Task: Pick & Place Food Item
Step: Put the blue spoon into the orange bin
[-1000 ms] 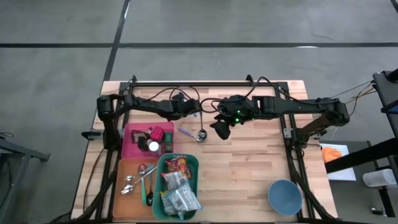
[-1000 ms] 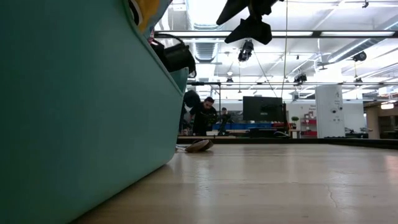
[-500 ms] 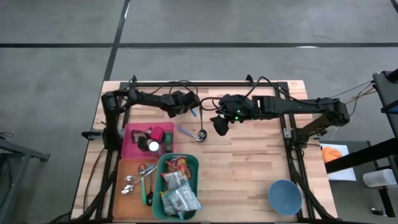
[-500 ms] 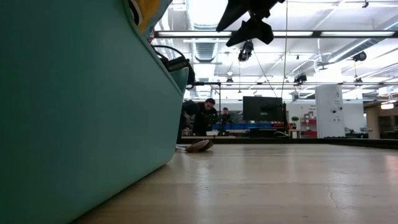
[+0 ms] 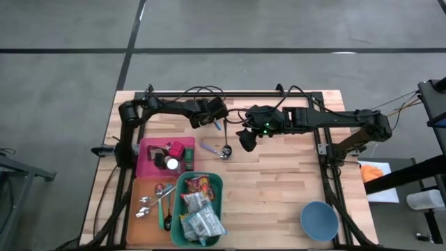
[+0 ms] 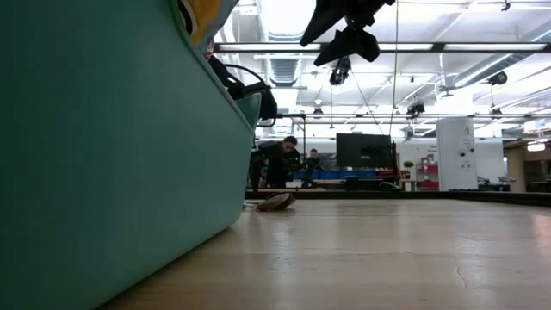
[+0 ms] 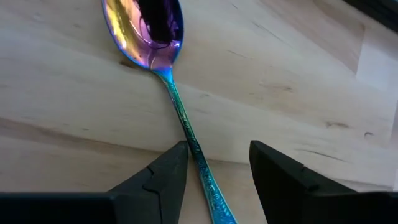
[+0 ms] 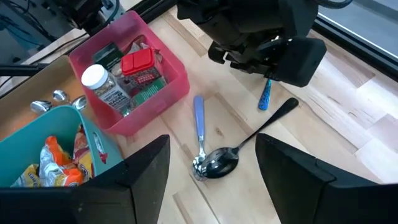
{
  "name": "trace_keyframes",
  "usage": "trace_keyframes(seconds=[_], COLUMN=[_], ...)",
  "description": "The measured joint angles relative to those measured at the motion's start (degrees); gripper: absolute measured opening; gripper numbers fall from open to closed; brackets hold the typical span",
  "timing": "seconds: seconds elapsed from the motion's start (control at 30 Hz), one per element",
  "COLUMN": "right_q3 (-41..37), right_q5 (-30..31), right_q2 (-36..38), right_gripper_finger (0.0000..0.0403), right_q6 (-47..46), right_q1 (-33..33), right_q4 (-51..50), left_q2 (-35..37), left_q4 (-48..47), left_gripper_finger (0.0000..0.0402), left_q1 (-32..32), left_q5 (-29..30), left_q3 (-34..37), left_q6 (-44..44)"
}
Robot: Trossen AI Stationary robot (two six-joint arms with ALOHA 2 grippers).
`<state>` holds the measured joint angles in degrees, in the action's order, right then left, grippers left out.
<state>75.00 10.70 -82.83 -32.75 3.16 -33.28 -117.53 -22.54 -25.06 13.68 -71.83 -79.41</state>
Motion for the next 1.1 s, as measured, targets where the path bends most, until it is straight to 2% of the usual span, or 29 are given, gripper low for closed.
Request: trace_keyframes(seconds=[0.3, 0.73, 0.93, 1.1], right_q3=[0.0, 0.0, 0.0, 0.0], right_q5=[0.0, 4.6, 6.0, 6.0], right_q2=[0.0, 0.0, 0.0, 0.0], right_gripper_finger=[0.0233, 0.0233, 0.0233, 0.0233], right_q6=[0.0, 0.4, 0.4, 0.4], right_q1=[0.0, 0.2, 0.2, 0.2], right_q4=[-0.8, -0.9, -0.9, -0.9], left_q2=[0.4, 0.4, 0.3, 0.3], left_q4=[-4.3, -1.8, 0.7, 0.5], left_gripper_finger=[0.0177, 0.0177, 0.0175, 0.0136], left_q1=[-1.0, -1.0, -1.1, -1.1], left_q5=[-0.2, 9.8, 10.8, 10.2], left_q3=[-1.6, 0.3, 0.9, 1.0], left_q6=[1.6, 2.6, 4.0, 3.3])
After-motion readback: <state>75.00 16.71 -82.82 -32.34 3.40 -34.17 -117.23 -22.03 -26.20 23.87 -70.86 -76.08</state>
